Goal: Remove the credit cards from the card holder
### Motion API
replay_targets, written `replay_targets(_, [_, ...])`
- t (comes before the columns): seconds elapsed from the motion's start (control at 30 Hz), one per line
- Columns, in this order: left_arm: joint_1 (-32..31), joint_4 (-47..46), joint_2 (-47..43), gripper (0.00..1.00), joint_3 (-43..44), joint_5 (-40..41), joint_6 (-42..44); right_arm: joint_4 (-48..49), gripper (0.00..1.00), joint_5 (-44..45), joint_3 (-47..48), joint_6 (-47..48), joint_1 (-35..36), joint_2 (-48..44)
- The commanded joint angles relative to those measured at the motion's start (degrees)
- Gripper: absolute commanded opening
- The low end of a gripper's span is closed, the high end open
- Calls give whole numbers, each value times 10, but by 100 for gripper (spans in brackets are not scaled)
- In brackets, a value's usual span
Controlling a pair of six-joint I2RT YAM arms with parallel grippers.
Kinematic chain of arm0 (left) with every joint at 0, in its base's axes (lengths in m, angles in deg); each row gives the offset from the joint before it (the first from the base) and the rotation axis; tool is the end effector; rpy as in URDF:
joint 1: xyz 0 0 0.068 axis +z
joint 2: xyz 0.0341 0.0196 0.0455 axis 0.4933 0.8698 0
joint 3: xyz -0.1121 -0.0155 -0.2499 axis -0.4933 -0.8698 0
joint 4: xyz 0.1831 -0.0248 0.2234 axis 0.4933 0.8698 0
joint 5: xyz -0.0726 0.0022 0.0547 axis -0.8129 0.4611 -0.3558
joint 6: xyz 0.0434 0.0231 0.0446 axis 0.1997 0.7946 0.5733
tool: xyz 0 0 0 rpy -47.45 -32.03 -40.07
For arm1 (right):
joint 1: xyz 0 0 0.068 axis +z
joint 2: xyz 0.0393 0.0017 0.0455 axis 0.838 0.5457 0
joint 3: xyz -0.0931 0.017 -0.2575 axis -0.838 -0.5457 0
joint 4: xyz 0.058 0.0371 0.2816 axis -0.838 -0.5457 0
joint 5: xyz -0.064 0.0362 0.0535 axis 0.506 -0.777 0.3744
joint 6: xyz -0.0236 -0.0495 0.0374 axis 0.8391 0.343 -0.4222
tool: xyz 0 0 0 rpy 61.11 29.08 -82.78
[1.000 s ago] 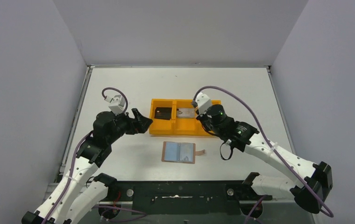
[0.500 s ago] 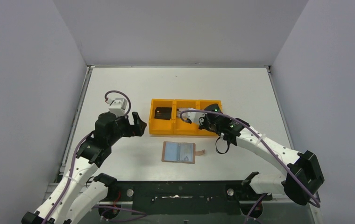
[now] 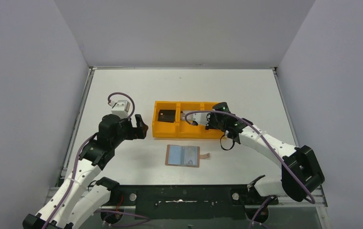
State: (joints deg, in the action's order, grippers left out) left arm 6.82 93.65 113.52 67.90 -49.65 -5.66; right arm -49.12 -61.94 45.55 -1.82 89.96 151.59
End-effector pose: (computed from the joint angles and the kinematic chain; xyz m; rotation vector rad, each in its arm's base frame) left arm 0.2016 -0.0821 0.2691 0.0179 2.0927 -0.4143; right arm 0.2666 0.1724 0.2059 -1.6154 1.6843 -0.2120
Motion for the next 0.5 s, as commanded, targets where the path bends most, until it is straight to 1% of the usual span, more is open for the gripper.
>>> replay_targets(0.0, [4, -12, -2, 89, 15, 22, 13, 65, 0, -9, 7, 36, -19, 22])
replay_targets(0.07, [5, -12, -2, 89, 15, 25, 12, 98, 0, -3, 1, 40, -26, 30])
replay_targets(0.27, [10, -14, 1, 89, 15, 19, 12, 101, 0, -22, 16, 59, -44, 70])
replay_targets(0.47, [14, -14, 4, 89, 16, 13, 13, 132, 1, -22, 27, 69, -48, 117])
